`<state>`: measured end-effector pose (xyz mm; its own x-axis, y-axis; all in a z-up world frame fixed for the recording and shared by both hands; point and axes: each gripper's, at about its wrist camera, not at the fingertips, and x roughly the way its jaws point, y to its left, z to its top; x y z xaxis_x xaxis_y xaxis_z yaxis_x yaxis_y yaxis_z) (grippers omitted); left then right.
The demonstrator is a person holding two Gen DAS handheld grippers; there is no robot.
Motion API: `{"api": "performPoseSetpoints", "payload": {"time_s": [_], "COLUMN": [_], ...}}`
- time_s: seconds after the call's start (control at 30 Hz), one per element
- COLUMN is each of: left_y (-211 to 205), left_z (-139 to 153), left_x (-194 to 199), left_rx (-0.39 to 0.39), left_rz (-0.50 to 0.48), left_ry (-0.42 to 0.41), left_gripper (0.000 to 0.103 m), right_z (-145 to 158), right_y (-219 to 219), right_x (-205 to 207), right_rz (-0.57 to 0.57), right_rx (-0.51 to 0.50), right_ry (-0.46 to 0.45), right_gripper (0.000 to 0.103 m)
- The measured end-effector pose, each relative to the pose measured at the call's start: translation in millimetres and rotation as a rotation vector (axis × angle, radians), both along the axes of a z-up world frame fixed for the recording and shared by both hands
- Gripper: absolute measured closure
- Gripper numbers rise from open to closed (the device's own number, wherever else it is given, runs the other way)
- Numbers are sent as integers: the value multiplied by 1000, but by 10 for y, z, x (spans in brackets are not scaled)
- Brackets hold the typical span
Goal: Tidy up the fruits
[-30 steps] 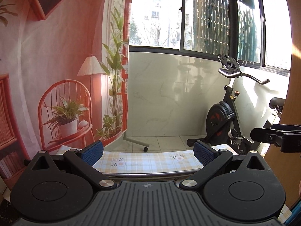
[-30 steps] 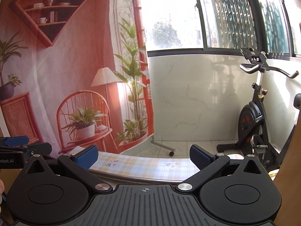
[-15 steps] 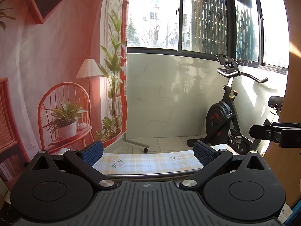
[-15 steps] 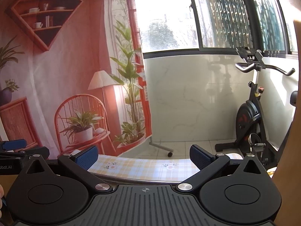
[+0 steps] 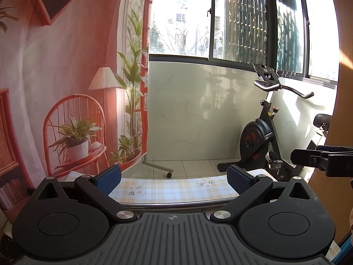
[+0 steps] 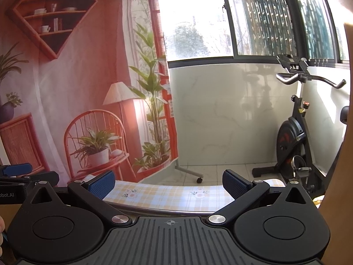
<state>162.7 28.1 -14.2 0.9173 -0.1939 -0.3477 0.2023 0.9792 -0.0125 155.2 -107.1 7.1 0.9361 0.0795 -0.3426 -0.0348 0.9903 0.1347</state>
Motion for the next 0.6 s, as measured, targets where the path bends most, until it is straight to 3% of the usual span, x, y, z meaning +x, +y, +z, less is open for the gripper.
{"api": "performPoseSetpoints", "payload": {"time_s": [0.6], "left_y": [-8], "left_z": [-1], "left_x": [15], "left_rx": [-12], "left_rz": [-8], "left_ry": [-5], "left_gripper": [0], "right_z": [-6], "right_y": [23], "right_x": [1], "right_rz": [2], "right_rx": [-2], "right_ry": [3], "right_gripper": [0]}}
